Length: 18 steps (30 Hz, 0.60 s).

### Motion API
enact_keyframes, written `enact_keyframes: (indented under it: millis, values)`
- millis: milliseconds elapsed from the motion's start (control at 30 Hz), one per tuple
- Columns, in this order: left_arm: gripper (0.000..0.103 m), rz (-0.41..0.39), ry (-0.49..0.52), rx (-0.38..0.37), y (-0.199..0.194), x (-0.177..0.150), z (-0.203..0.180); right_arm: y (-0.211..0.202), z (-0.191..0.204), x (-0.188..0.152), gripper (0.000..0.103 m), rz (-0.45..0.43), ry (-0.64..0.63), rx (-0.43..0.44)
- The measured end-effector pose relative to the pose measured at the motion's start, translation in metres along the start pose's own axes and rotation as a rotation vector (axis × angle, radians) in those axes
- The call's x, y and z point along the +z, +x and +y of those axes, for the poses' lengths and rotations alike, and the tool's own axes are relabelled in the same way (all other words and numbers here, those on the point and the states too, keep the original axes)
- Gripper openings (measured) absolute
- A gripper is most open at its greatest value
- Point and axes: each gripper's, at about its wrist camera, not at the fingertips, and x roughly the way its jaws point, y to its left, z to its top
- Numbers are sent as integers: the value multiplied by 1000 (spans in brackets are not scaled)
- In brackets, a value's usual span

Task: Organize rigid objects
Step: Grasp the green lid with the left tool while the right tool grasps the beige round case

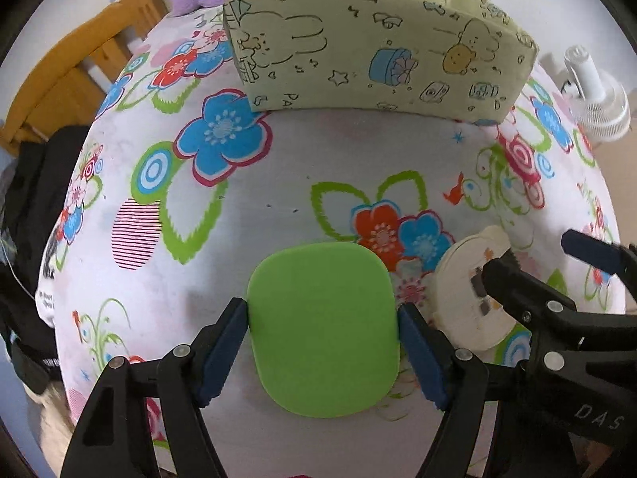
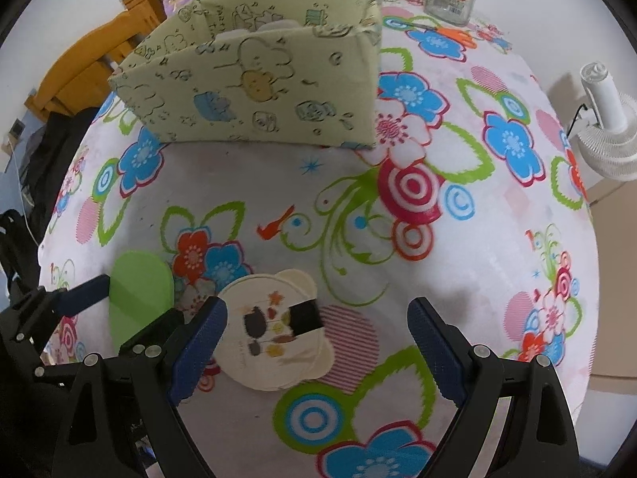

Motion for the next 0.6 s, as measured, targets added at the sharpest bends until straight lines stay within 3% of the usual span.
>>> enact_keyframes:
  millis: [267, 600]
  values:
    - [78, 1, 141, 23, 9, -2, 16, 14, 17, -10, 94, 35, -5, -13]
    - [78, -12, 183, 20, 12, -3, 22, 30, 28, -17, 95, 42, 36, -44]
